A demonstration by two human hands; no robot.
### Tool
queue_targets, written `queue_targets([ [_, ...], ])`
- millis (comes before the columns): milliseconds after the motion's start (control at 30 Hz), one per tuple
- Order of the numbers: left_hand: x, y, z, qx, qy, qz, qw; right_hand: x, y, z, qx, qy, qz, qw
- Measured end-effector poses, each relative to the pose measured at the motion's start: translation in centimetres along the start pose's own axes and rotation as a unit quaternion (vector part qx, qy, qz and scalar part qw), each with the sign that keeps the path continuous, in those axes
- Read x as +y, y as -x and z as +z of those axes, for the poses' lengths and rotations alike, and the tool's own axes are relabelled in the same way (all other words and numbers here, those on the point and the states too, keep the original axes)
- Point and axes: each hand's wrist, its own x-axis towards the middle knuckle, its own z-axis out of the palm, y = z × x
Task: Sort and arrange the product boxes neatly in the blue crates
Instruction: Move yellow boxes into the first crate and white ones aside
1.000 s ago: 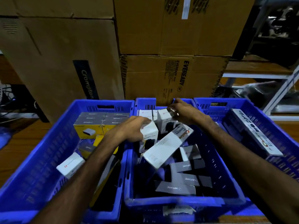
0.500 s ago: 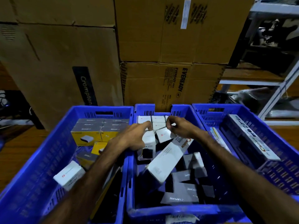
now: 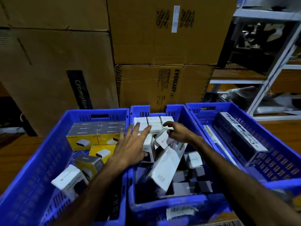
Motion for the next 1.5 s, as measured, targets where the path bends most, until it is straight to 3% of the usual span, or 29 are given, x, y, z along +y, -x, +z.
queue_targets([
  [133,3.8,2.5,-0.6,0.105,0.069,0.098,0.987,1.0,1.8,0.2,0.021,-0.032,0.021,0.999],
  [367,8.1,4.3,3.2,0.086,0.128,0.189,0.97,2.2,5.9,-1.1,0.077,0.007,-0.023,0.997],
  [467,9.3,4.3,3.6,0.107,0.102,0.159,0.976,3.3,7.9,-2.5,0.028,-0.023,-0.049,0.998],
  [567,10.0,4.1,4.6,0.115,0.038,0.087,0.989,4.9,8.4,-4.0,-0.027,0.022,-0.058,0.998],
  [800,12.8,2.5,7.9,0.038,-0.074,-0.081,0.993,7.6,6.9,-5.8,-0.034,0.11,-0.127,0.985],
  [1100,12.3,2.7,6.2,0.023,0.024,-0.171,0.985,8.6,3.3,-4.1,-0.118,0.198,-0.143,0.963],
  [1333,11.3,4.2,1.1,0.076,0.07,-0.159,0.982,8.7,2.8,-6.4,-0.005,0.136,-0.159,0.978],
  [1400,11.3,4.4,-0.1,0.096,0.123,-0.164,0.974,8.6,3.4,-7.0,0.054,0.041,-0.137,0.988],
  [1500,10.9,4.2,-0.6,0.122,0.306,-0.147,0.933,8.7,5.0,-6.2,0.127,-0.154,-0.066,0.978],
])
